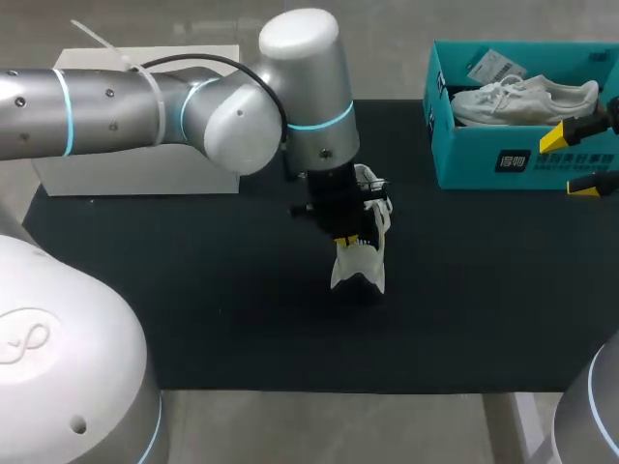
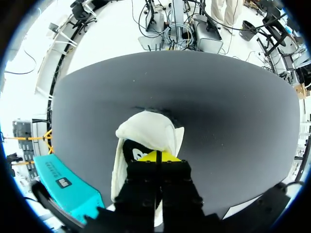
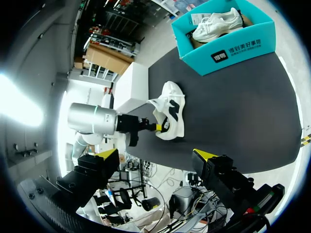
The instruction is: Take the shoe out of the shoebox, open the shoe tongue, remove and reinsert the insole, then place the shoe into the shoebox
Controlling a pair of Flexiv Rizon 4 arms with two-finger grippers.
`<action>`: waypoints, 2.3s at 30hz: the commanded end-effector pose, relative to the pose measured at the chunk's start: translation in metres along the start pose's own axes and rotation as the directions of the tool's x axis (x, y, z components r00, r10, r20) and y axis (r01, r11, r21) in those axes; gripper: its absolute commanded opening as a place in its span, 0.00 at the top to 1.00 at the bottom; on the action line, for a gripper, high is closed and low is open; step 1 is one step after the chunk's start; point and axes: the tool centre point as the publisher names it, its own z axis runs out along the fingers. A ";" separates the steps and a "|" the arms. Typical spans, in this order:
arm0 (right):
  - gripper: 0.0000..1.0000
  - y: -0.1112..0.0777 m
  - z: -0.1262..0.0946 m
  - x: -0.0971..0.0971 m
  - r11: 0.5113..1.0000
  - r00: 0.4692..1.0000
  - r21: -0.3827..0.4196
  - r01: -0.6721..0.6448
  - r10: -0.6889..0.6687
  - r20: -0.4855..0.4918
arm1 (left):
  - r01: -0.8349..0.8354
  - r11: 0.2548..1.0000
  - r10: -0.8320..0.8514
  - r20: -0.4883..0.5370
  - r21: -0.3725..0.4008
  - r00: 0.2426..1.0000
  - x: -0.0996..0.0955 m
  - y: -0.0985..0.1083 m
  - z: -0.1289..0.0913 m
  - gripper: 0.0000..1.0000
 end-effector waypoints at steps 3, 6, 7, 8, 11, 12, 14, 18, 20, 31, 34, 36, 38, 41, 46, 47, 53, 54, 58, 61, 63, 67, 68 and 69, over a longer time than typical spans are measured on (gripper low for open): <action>0.00 -0.001 0.001 0.000 1.000 1.000 -0.001 -0.001 0.001 0.001 | 0.002 1.000 -0.001 -0.028 0.016 1.000 -0.008 -0.008 0.022 1.00; 0.00 -0.001 0.001 0.000 1.000 1.000 -0.001 -0.001 0.001 0.001 | 0.001 1.000 0.000 -0.036 0.025 0.999 -0.009 -0.012 0.030 1.00; 0.00 -0.001 0.001 0.000 1.000 1.000 -0.001 -0.001 0.001 0.001 | 0.005 1.000 -0.004 -0.038 0.029 0.999 -0.010 -0.013 0.033 1.00; 0.00 -0.001 0.001 0.000 1.000 1.000 -0.001 -0.001 0.001 0.001 | 0.004 1.000 -0.003 -0.039 0.031 0.999 -0.011 -0.014 0.036 1.00; 0.00 -0.001 0.001 0.000 1.000 1.000 -0.001 -0.001 0.001 0.001 | -0.003 0.999 0.004 -0.044 0.041 0.999 -0.014 -0.017 0.046 1.00; 0.00 -0.001 0.001 0.000 1.000 1.000 -0.001 -0.001 0.001 0.001 | -0.003 0.999 0.005 -0.045 0.041 0.999 -0.015 -0.016 0.049 1.00; 0.00 -0.001 0.001 0.000 1.000 1.000 -0.001 -0.001 0.001 0.001 | 0.002 0.999 0.000 -0.051 0.043 0.999 -0.016 -0.014 0.055 1.00; 0.00 -0.001 0.001 0.000 1.000 1.000 -0.001 -0.001 0.001 0.001 | 0.006 0.999 -0.003 -0.058 0.043 0.998 -0.018 -0.008 0.063 1.00; 0.00 -0.001 0.001 0.000 1.000 1.000 -0.001 -0.001 0.001 0.001 | 0.006 0.999 -0.003 -0.076 0.037 0.997 -0.018 -0.005 0.067 1.00; 0.00 -0.001 0.001 0.000 1.000 1.000 -0.001 -0.001 0.001 0.001 | -0.016 0.998 0.016 -0.007 -0.062 1.000 -0.023 0.004 0.015 1.00; 0.00 -0.001 0.001 0.000 1.000 1.000 -0.001 -0.001 0.001 0.001 | -0.018 0.995 0.017 -0.007 -0.093 1.000 -0.024 0.011 0.017 1.00; 0.00 -0.001 0.001 0.000 1.000 1.000 -0.001 -0.001 0.001 0.001 | -0.020 0.995 0.019 -0.012 -0.101 1.000 -0.023 0.014 0.023 1.00; 0.00 -0.001 0.001 0.000 1.000 1.000 -0.001 -0.001 0.001 0.001 | -0.030 0.995 0.028 -0.017 -0.094 0.999 -0.023 0.015 0.031 1.00; 0.00 -0.001 0.001 0.000 1.000 1.000 -0.001 -0.001 0.001 0.001 | -0.045 0.995 0.043 -0.033 -0.087 0.999 -0.022 0.015 0.044 1.00; 0.00 -0.001 0.001 0.000 1.000 1.000 -0.001 -0.001 0.001 0.001 | -0.050 0.995 0.044 -0.063 -0.083 0.997 -0.020 0.013 0.058 1.00; 0.00 -0.001 0.001 0.000 1.000 1.000 -0.001 -0.001 0.001 0.001 | -0.048 0.996 0.043 -0.061 -0.077 0.997 -0.020 0.012 0.056 1.00; 0.00 -0.001 0.001 0.000 1.000 1.000 -0.001 -0.001 0.001 0.001 | -0.057 0.993 0.056 -0.015 -0.107 0.998 -0.030 0.014 0.020 1.00; 0.00 -0.001 0.001 0.000 1.000 1.000 -0.001 -0.001 0.001 0.001 | -0.065 0.992 0.065 -0.004 -0.110 0.998 -0.033 0.014 0.013 1.00; 0.00 -0.001 0.001 0.000 1.000 1.000 -0.001 -0.001 0.001 0.001 | -0.093 0.982 0.095 0.006 -0.166 0.995 -0.040 0.022 0.000 1.00; 0.00 -0.001 0.001 0.000 1.000 1.000 -0.001 -0.001 0.001 0.001 | -0.107 0.975 0.109 -0.002 -0.194 0.994 -0.042 0.036 0.002 1.00; 0.00 -0.001 0.001 0.000 1.000 1.000 -0.001 -0.001 0.001 0.001 | -0.125 0.970 0.124 -0.015 -0.210 0.992 -0.041 0.041 0.005 1.00; 0.00 -0.001 0.001 0.000 1.000 1.000 -0.001 -0.001 0.001 0.001 | -0.139 0.965 0.137 -0.023 -0.222 0.990 -0.037 0.050 0.010 1.00; 0.00 -0.001 0.001 0.000 1.000 1.000 -0.001 -0.001 0.001 0.001 | -0.134 0.965 0.131 -0.026 -0.225 0.991 -0.036 0.053 0.011 1.00; 0.00 -0.001 0.001 0.000 1.000 1.000 -0.001 -0.001 0.001 0.001 | -0.129 0.965 0.126 -0.028 -0.230 0.992 -0.034 0.056 0.011 1.00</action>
